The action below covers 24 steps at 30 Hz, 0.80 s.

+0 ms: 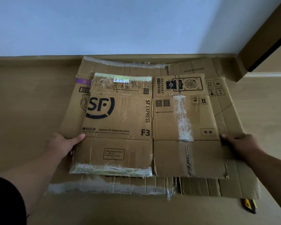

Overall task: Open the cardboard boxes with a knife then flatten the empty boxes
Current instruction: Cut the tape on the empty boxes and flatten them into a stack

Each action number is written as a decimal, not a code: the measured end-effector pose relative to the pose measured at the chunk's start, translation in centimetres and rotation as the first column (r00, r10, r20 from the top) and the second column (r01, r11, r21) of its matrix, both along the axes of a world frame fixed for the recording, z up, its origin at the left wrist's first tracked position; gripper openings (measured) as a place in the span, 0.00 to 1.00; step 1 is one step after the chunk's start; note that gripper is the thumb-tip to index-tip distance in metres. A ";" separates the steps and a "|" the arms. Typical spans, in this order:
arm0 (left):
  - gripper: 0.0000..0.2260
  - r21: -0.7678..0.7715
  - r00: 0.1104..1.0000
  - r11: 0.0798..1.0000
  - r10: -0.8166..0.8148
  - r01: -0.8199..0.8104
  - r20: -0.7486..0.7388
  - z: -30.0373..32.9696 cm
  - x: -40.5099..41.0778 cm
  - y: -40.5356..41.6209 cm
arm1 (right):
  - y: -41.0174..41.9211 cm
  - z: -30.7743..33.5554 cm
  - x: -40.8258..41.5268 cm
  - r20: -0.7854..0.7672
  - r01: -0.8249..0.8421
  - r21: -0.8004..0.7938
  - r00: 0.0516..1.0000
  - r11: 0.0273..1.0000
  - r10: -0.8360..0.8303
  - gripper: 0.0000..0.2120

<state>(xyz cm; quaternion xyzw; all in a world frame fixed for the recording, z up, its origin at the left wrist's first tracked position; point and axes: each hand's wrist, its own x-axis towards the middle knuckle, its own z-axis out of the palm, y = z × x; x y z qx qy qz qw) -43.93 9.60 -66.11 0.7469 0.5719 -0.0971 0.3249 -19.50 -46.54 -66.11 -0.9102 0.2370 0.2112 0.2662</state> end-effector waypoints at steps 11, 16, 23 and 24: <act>0.52 -0.031 0.999 0.999 -0.045 0.044 -0.022 -2.0 4.0 -6.0 | -6.7 -0.9 4.0 0.102 -0.044 -0.063 0.993 0.997 0.050 0.27; 0.39 -0.046 0.989 0.994 -0.108 0.104 -0.100 -2.3 5.0 -8.1 | -6.9 -1.5 3.9 0.034 -0.102 -0.066 0.994 0.993 0.104 0.24; 0.52 -0.022 0.894 0.911 -0.408 0.411 -0.186 -1.2 7.8 -12.8 | -6.7 -1.5 0.7 0.016 -0.292 -0.069 0.956 0.954 0.294 0.21; 0.52 0.018 0.868 0.890 -0.441 0.456 -0.227 -1.0 7.9 -13.3 | -6.9 -1.4 0.1 0.025 -0.268 -0.084 0.962 0.960 0.271 0.23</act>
